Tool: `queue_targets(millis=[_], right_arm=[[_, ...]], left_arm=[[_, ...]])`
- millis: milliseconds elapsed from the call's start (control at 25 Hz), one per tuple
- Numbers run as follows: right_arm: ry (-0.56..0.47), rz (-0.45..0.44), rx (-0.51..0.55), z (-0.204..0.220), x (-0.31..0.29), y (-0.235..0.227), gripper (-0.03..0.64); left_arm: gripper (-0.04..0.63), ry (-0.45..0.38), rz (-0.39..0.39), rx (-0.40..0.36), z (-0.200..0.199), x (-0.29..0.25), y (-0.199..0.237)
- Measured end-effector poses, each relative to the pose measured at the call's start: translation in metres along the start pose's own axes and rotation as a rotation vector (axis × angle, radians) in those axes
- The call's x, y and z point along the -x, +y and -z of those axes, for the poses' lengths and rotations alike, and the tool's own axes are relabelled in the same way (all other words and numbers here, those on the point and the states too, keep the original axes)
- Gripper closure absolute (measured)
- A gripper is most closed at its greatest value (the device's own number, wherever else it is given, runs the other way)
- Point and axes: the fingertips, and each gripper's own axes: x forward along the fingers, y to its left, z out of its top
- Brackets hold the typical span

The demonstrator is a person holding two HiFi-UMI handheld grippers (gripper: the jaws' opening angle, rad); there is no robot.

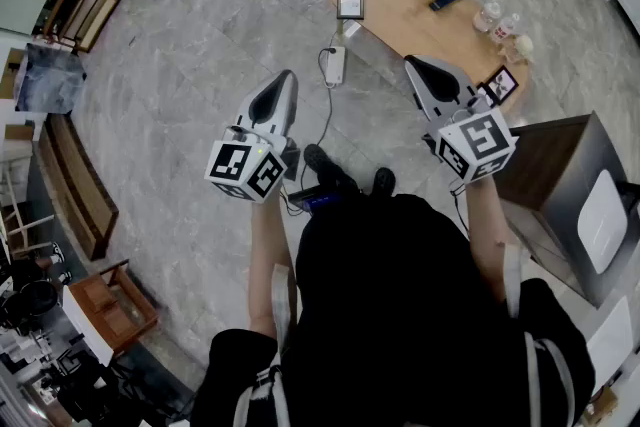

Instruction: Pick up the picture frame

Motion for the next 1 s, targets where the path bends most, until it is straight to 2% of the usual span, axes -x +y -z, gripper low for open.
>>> queue_targets(millis=[320, 600, 1000], right_arm=[[-0.015, 0.007, -0.006, -0.001, 0.017, -0.001, 0.604], [-0.023, 0.041, 0.017, 0.006, 0.035, -0.002, 0.604], [0.038, 0.058, -0.099, 0.053, 0.023, -0.005, 0.603]], left_arm=[[0.583, -0.004, -0.022, 0.007, 0.002, 0.008, -0.013], [0.583, 0.0, -0.051, -0.022, 0.005, 0.011, -0.024], [0.583, 0.042, -0.067, -0.001, 0.027, 0.012, 0.004]])
